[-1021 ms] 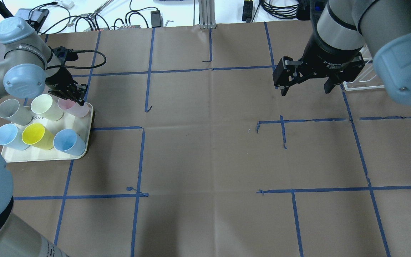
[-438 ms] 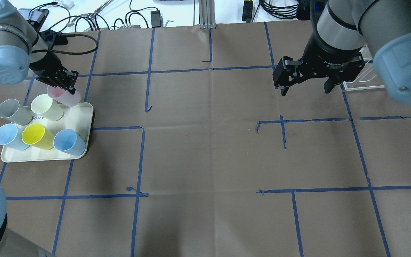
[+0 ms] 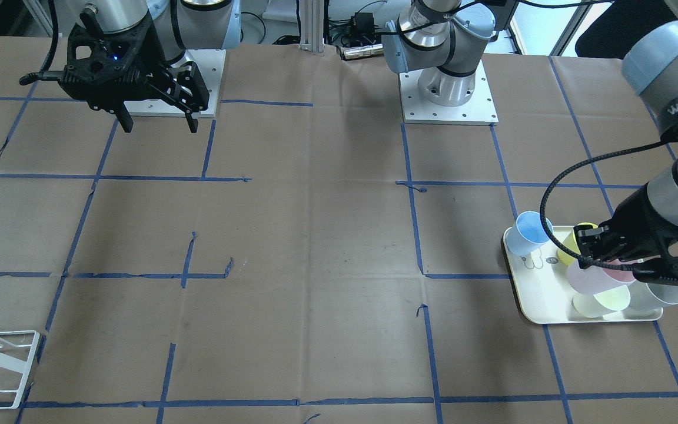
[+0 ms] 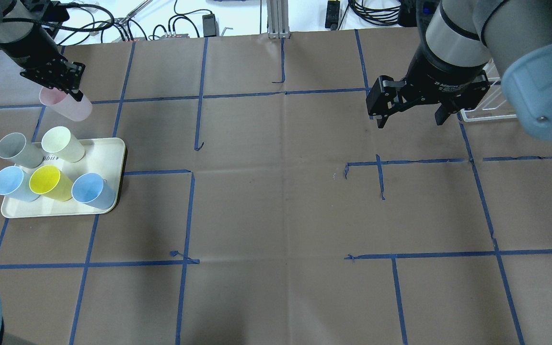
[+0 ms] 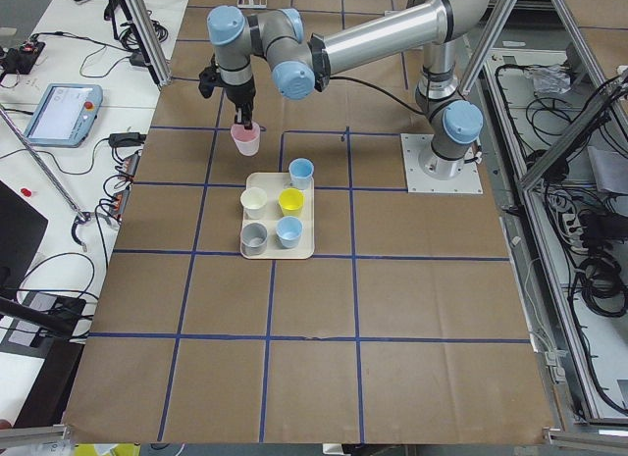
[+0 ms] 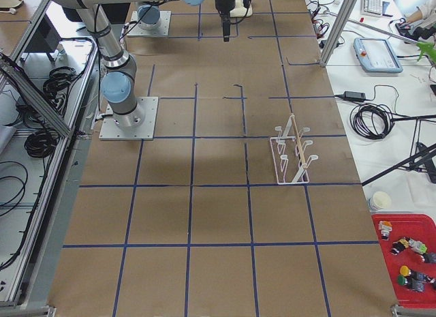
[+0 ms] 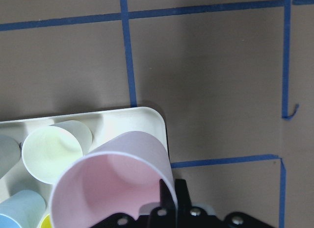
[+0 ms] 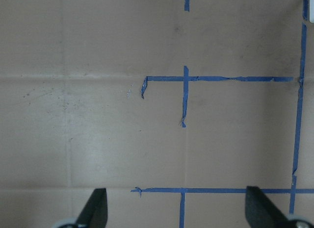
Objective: Transfer IKEA cup to right arm and place on rack
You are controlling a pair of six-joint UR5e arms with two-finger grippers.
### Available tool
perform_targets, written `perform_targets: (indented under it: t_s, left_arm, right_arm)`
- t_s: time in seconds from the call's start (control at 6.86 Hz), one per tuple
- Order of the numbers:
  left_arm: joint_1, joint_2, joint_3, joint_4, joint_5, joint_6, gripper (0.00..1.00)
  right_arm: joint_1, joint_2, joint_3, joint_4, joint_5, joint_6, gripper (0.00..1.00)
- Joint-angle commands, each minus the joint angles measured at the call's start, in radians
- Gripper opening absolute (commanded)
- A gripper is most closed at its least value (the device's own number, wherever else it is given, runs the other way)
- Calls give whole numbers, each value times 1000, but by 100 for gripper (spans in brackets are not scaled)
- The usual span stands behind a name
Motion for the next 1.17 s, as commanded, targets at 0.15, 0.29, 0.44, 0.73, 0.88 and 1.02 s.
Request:
perform_targets:
  t_s: [0.15, 0.29, 0.44, 0.73, 0.88, 1.02]
  left_arm:
    - [-64, 78, -7, -35, -104, -2, 0]
    - [-81, 78, -27, -16, -123, 5, 0]
    - [-85, 81, -42, 39, -208, 29, 0]
    - [-87, 90, -97, 148, -275, 144, 0]
    - [-87, 90, -135, 222, -334, 184, 0]
    - [-87, 96, -177, 309, -397, 201, 0]
  right_arm:
    - [0, 0, 0, 0, 0, -1, 100]
    - [0, 0, 1, 0, 0, -1, 100]
    - [0, 0, 1, 0, 0, -1, 100]
    - [-2, 0, 4, 0, 0, -1, 100]
    - [-2, 0, 6, 0, 2, 0, 100]
    - [-2, 0, 3, 0, 0, -1, 100]
